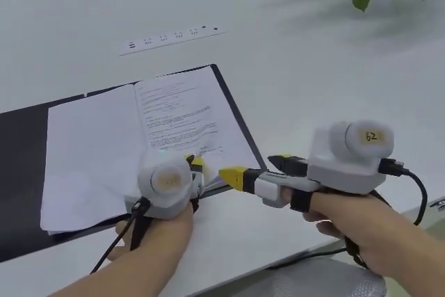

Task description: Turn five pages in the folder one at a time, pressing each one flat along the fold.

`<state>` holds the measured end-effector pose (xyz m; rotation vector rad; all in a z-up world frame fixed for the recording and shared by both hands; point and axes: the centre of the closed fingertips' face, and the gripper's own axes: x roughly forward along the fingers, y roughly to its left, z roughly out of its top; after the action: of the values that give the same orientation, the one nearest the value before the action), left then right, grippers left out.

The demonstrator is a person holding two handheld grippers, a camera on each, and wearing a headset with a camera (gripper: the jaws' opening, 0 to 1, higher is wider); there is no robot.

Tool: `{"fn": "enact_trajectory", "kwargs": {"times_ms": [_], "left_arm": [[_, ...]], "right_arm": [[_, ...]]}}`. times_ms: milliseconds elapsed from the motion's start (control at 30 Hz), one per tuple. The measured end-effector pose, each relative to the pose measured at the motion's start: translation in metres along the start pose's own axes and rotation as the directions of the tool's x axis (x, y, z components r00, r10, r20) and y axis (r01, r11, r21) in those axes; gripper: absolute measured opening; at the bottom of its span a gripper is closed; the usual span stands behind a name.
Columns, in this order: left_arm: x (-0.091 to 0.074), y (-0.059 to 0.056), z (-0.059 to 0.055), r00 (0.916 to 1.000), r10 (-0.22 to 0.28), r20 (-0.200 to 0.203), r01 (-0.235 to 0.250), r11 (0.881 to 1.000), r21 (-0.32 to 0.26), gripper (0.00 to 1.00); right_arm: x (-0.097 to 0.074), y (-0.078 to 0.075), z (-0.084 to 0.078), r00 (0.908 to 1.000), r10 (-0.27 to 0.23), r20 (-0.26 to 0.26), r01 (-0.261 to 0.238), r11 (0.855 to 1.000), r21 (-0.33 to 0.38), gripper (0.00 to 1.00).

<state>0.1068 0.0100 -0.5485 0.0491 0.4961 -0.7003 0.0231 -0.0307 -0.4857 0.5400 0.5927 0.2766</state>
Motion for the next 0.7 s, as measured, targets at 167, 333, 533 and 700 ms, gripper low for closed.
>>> {"fn": "enact_trajectory", "kwargs": {"times_ms": [167, 333, 533, 700], "left_arm": [[-0.001, -0.001, 0.000, 1.0000, -0.002, 0.005, 0.002, 1.000, 0.000, 0.03], [0.000, -0.001, 0.000, 0.9999, -0.002, 0.011, 0.002, 1.000, -0.004, 0.03], [0.000, -0.002, 0.000, 0.9999, -0.005, 0.014, 0.005, 1.000, -0.011, 0.03], [0.000, -0.002, 0.000, 0.9999, -0.007, 0.015, 0.008, 1.000, -0.011, 0.03]], "right_arm": [[0.011, 0.011, -0.004, 0.9988, 0.049, 0.009, -0.050, 0.979, 0.196, 0.51], [0.023, 0.012, -0.017, 0.9984, 0.052, -0.020, -0.045, 0.966, 0.253, 0.44], [0.033, 0.010, -0.021, 0.9986, 0.053, -0.005, -0.048, 0.939, 0.340, 0.41], [0.041, 0.007, -0.017, 0.9988, 0.047, 0.017, -0.050, 0.918, 0.393, 0.40]]}}
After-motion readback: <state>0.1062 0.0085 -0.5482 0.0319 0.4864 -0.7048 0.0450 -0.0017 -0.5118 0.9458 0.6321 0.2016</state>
